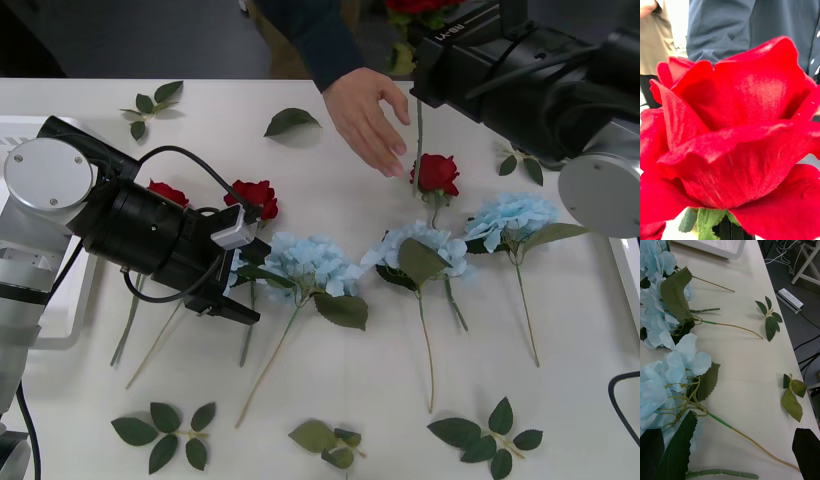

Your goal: Place the red flowers into the right box and the blue flowers into the left box. If a person shows an open palm, hand one flower to the person first, then continue sorting.

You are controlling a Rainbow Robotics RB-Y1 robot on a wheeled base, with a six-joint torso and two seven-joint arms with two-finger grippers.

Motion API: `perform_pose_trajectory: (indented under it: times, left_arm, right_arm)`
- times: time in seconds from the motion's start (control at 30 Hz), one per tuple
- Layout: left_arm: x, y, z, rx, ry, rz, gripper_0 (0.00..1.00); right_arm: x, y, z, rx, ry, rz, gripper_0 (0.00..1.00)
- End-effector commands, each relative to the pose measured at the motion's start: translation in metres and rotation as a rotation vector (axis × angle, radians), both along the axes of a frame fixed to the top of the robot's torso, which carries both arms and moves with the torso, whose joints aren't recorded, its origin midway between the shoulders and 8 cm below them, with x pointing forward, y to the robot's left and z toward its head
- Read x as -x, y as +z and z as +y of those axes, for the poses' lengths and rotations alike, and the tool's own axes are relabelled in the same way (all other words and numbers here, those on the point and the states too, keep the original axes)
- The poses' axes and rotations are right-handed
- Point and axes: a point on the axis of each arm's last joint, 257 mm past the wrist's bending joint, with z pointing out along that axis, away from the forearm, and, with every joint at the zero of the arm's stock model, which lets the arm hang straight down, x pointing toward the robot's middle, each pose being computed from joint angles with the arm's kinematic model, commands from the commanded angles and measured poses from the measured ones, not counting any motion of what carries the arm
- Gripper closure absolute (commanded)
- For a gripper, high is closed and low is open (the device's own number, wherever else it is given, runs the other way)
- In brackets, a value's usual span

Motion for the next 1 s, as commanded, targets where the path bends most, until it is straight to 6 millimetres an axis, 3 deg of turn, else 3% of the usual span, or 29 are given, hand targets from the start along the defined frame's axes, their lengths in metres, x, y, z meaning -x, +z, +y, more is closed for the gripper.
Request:
perform_pose_trajectory:
  times: [0.03, 0.17, 0.67, 0.73, 0.77, 0.83, 0.9, 1.0]
  left_arm:
    - [-0.006, 0.014, -0.004, 0.005, 0.02, 0.005, 0.0]
    - [-0.006, 0.014, -0.004, 0.005, 0.02, 0.005, 0.0]
    - [-0.006, 0.014, -0.004, 0.005, 0.02, 0.005, 0.0]
    - [-0.006, 0.014, -0.004, 0.005, 0.02, 0.005, 0.0]
    - [-0.006, 0.014, -0.004, 0.005, 0.02, 0.005, 0.0]
    - [-0.006, 0.014, -0.004, 0.005, 0.02, 0.005, 0.0]
    - [-0.006, 0.014, -0.004, 0.005, 0.02, 0.005, 0.0]
    - [-0.006, 0.014, -0.004, 0.005, 0.02, 0.005, 0.0]
  right_arm:
    - [-0.007, 0.031, 0.034, -0.045, -0.005, -0.061, 1.0]
    - [-0.016, 0.031, 0.041, -0.061, -0.031, -0.052, 1.0]
    - [-0.017, 0.028, 0.04, -0.067, -0.033, -0.041, 1.0]
    - [-0.017, 0.027, 0.039, -0.067, -0.032, -0.037, 0.89]
    - [-0.017, 0.026, 0.038, -0.064, -0.034, -0.037, 0.74]
    - [-0.017, 0.026, 0.035, -0.054, -0.034, -0.038, 0.29]
    - [-0.017, 0.027, 0.033, -0.049, -0.035, -0.039, 0.1]
    - [-0.015, 0.027, 0.029, -0.042, -0.03, -0.035, 0.05]
